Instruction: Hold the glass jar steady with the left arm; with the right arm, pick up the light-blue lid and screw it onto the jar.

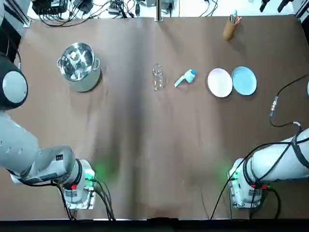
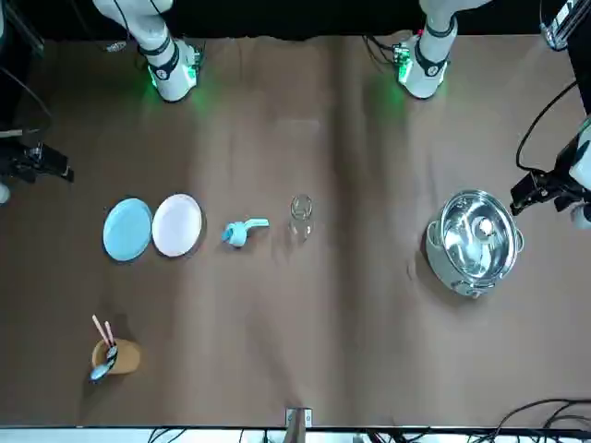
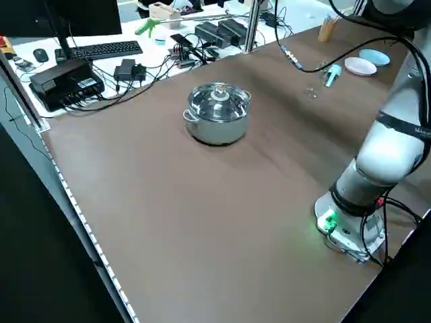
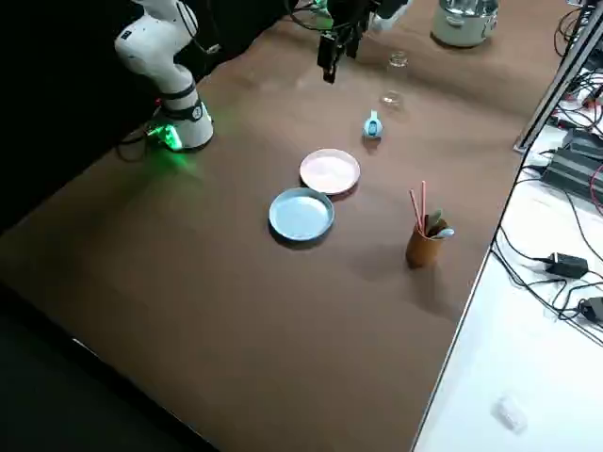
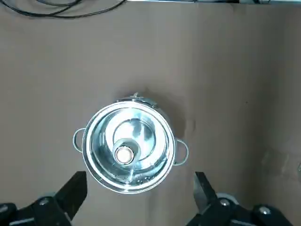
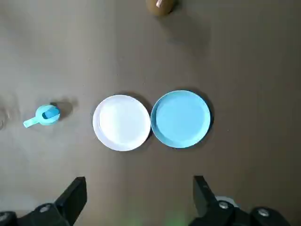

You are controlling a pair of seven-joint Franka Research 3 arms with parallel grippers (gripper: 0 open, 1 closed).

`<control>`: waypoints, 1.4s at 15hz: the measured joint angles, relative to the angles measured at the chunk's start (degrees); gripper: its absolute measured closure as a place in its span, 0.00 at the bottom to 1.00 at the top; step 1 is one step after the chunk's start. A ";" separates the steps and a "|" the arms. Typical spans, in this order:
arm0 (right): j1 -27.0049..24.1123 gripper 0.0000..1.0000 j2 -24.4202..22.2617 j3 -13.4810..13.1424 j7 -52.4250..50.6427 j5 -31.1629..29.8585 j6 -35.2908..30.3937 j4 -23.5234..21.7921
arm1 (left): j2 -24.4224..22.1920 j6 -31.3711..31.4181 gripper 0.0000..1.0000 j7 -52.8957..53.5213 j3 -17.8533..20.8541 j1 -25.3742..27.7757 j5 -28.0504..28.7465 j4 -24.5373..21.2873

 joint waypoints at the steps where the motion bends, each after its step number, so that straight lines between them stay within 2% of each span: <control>1: 0.00 0.00 0.00 0.00 0.00 0.00 0.00 0.00 | 0.00 0.00 0.00 0.19 0.00 0.04 -0.02 0.00; 11: 0.14 0.00 0.00 0.02 0.00 0.00 0.00 -0.54 | 0.61 -1.48 0.00 0.63 -0.01 0.00 -0.82 -1.17; 21: -0.01 0.00 0.00 -0.17 0.02 0.00 1.11 -0.83 | 7.26 -1.55 0.00 0.74 -1.73 -1.73 -0.88 -3.42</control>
